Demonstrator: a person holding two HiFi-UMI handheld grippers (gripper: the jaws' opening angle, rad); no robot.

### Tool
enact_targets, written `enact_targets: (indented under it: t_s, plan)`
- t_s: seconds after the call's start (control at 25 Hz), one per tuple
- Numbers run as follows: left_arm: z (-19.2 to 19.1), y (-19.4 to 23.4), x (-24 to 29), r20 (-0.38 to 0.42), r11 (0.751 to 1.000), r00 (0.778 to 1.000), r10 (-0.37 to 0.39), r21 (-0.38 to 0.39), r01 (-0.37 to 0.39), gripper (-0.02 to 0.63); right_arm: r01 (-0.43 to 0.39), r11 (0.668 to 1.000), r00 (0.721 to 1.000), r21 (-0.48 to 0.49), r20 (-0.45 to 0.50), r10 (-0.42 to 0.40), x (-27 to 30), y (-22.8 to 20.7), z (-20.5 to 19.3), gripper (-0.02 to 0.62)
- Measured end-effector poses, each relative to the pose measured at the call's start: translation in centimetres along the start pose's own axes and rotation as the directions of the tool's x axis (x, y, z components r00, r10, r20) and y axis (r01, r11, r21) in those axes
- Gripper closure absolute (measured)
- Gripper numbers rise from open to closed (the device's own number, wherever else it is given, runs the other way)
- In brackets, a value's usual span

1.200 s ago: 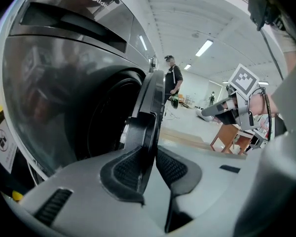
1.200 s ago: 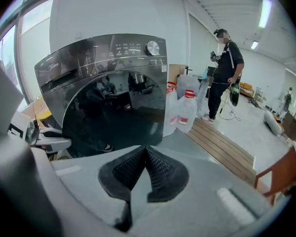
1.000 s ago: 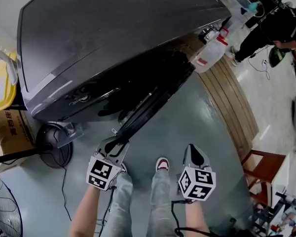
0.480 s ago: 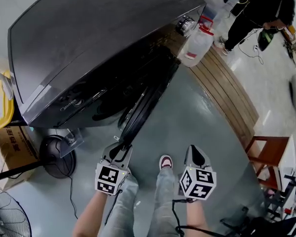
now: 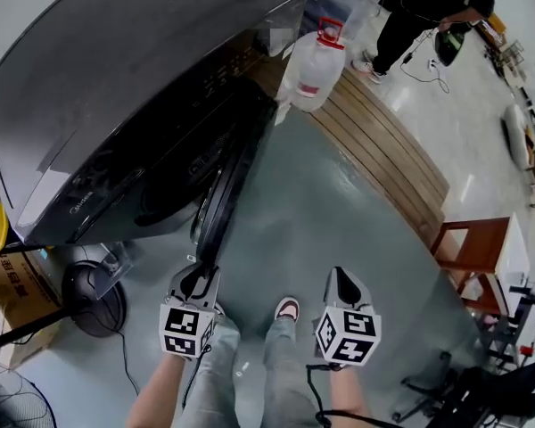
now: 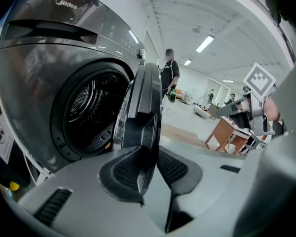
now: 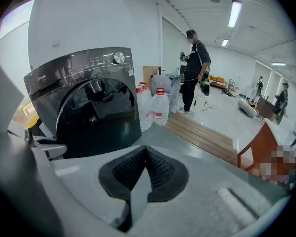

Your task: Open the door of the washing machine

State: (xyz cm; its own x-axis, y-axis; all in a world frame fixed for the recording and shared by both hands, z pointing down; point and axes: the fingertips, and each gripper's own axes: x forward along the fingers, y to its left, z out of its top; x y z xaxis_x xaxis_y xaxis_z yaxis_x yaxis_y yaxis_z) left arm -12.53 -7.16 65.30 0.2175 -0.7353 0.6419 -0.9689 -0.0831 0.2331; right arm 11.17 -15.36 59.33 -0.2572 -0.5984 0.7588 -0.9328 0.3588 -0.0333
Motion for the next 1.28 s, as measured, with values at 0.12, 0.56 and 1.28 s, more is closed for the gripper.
enact_targets:
  t_s: [0.12,0.56,1.28]
  plan:
    - [-0.1,-1.2,0.1,-0.002,1.0,1.0,0.006,-0.015,-0.006,0.515,-0.005,0.999,1.0,-0.036,-0.023,0.004,-0.6,-1.5,-0.6,0.591]
    - [-0.4,-5.1,1.5,0.008,0.999,1.0,0.027,-0.042,-0.026,0.509,0.005,1.0,1.0,-0.023,-0.021,-0.006,-1.3,-6.1,-1.1,0.591]
    - [-0.5,-10.5,3.4,-0.063,0.996,0.995,0.074,-0.053,-0.078,0.506,0.053,0.997,0.998,0.062,-0.025,-0.051,-2.9,-13.4,-4.1,0.591]
